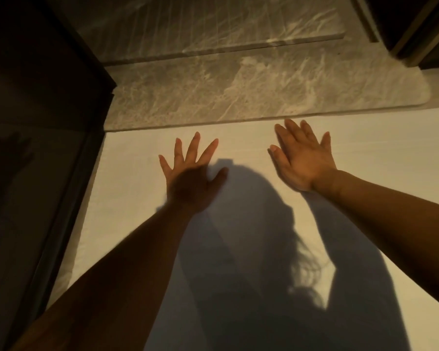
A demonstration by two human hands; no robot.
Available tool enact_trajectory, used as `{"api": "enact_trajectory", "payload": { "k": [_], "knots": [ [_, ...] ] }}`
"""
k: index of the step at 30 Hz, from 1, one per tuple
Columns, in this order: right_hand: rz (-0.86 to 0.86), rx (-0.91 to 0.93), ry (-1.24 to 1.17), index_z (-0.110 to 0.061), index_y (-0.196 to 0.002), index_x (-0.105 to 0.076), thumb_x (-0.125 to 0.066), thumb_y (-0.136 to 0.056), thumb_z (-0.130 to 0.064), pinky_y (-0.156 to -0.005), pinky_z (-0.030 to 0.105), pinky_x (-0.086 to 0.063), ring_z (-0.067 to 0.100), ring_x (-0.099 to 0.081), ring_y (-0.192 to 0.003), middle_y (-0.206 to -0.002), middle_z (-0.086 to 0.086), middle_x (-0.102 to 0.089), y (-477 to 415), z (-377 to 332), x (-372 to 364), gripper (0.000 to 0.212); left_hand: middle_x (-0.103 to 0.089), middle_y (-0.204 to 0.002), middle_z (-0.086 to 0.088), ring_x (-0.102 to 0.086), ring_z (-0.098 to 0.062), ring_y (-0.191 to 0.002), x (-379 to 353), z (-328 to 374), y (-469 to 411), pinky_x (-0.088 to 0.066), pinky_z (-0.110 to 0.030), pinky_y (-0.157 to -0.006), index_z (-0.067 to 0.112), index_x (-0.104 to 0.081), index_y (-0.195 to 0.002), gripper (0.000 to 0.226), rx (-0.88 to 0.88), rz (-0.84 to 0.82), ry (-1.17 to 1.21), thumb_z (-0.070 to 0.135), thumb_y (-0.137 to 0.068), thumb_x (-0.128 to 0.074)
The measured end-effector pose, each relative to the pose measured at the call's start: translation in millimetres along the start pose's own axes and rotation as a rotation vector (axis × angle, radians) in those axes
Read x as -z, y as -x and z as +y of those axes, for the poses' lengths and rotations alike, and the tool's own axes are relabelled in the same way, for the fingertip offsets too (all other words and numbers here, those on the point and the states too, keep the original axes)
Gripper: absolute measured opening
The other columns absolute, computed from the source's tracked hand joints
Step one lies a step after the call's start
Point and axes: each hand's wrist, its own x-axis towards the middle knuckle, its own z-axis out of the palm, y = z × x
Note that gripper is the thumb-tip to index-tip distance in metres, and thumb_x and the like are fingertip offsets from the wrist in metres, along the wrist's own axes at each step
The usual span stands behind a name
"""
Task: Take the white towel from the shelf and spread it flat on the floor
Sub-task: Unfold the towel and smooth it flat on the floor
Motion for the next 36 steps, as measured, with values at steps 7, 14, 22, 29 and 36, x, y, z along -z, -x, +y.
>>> {"api": "enact_trajectory", "payload": {
  "k": [7, 14, 22, 29, 36],
  "knots": [
    [-0.031, -0.007, -0.040, -0.027, -0.148, -0.001, -0.011, -0.093, -0.055, -0.111, 0.052, 0.011, 0.020, 0.013, -0.144, -0.158, -0.002, 0.011, 13, 15, -4, 0.062, 0.009, -0.160, 0.004, 0.016, -0.025, -0.145, 7, 9, -9, 0.012, -0.062, -0.108, 0.041, -0.008, -0.146, 0.060, -0.049, -0.017, -0.063, 0.054, -0.091, -0.028],
    [0.005, 0.010, -0.033, -0.033, -0.148, -0.005, -0.013, -0.095, -0.051, -0.114, 0.044, 0.005, 0.018, 0.008, -0.145, -0.159, -0.003, 0.006, 10, 39, -1, 0.056, -0.011, -0.160, 0.000, -0.008, -0.026, -0.147, -9, 76, -5, -0.005, -0.063, -0.111, 0.042, -0.015, -0.146, 0.055, -0.195, 0.008, 0.013, 0.056, -0.092, -0.019],
    [-0.013, -0.233, -0.043, -0.029, -0.148, -0.002, -0.012, -0.094, -0.056, -0.114, 0.050, 0.005, 0.023, 0.011, -0.144, -0.159, 0.000, 0.009, 24, 105, 23, 0.062, 0.003, -0.160, 0.006, 0.004, -0.021, -0.147, -6, 75, -5, 0.002, -0.059, -0.112, 0.048, -0.002, -0.144, 0.062, -0.175, -0.074, 0.006, 0.068, -0.087, -0.012],
    [-0.018, -0.115, -0.062, -0.027, -0.149, -0.006, -0.012, -0.095, -0.053, -0.114, 0.048, 0.003, 0.023, 0.008, -0.145, -0.159, 0.000, 0.005, 41, 113, 22, 0.060, -0.004, -0.160, -0.002, 0.005, -0.024, -0.147, 4, 134, -19, 0.008, -0.058, -0.112, 0.026, -0.020, -0.147, 0.060, -0.229, -0.006, -0.087, 0.051, -0.093, -0.025],
    [0.008, -0.158, -0.034, -0.026, -0.149, -0.009, -0.017, -0.096, -0.050, -0.114, 0.051, -0.001, 0.025, 0.004, -0.145, -0.159, 0.001, 0.000, 43, 154, 31, 0.058, 0.002, -0.160, 0.006, 0.006, -0.017, -0.147, -21, 228, -41, 0.010, -0.053, -0.114, 0.042, -0.007, -0.147, 0.054, -0.299, -0.086, 0.074, 0.047, -0.095, -0.024]
  ]
}}
